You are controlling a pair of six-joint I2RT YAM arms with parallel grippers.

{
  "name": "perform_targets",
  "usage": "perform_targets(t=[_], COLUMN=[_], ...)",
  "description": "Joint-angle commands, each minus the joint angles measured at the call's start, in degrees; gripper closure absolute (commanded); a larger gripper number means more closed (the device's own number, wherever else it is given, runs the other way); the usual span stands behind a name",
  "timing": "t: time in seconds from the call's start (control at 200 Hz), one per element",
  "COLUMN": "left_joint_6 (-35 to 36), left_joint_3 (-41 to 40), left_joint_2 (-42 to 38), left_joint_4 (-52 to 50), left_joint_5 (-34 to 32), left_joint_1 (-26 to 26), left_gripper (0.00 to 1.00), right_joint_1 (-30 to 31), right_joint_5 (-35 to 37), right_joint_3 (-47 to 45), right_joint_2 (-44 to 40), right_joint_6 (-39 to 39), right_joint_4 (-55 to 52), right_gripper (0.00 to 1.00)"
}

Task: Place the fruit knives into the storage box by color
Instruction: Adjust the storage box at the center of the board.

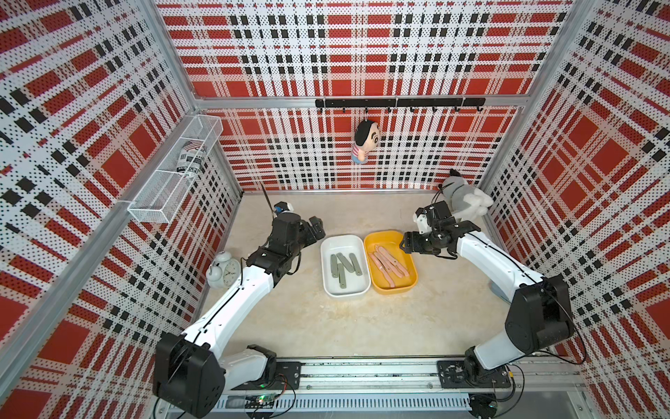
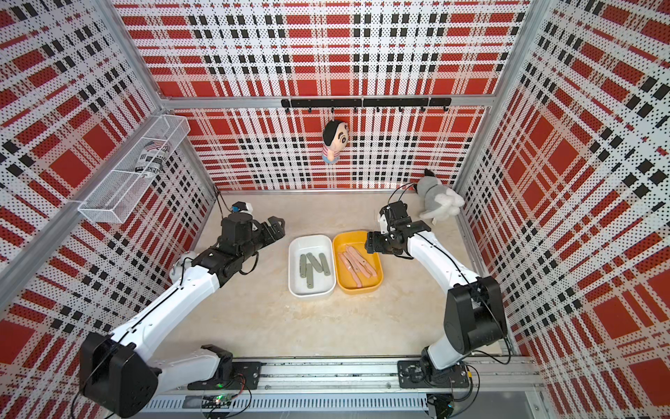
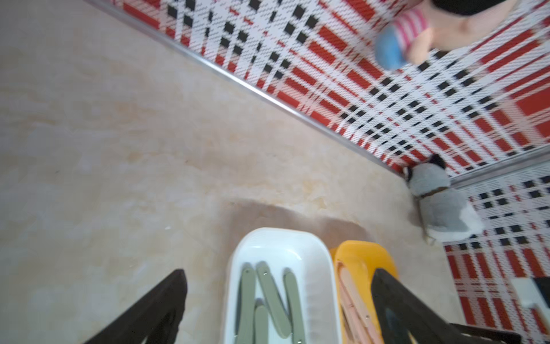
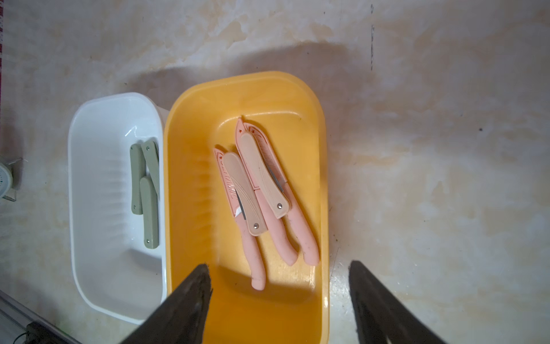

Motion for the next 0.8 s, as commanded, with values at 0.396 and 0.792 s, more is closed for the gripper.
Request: perform_targets(t=[0.396,0.792], left_joint_6=[0.5,-0.5], left_joint_3=[-4.6,1.9], left_joint_2=[16.8,25.2], left_joint_4=[10.4,14.2], left_joint_5=[7.2,8.8], left_joint_1=[0.2,-6.5], left_gripper=[0.02,0.02], right_joint_1=[-0.5,-4.7], right_joint_5=[-0.8,-3.3], right_joint_3=[-8.9,-11.1], right_joint_2=[-1.7,-5.3], right_joint_6=[1.9,3.3], right_joint_4=[5.6,7.8], right_gripper=[0.22,0.20])
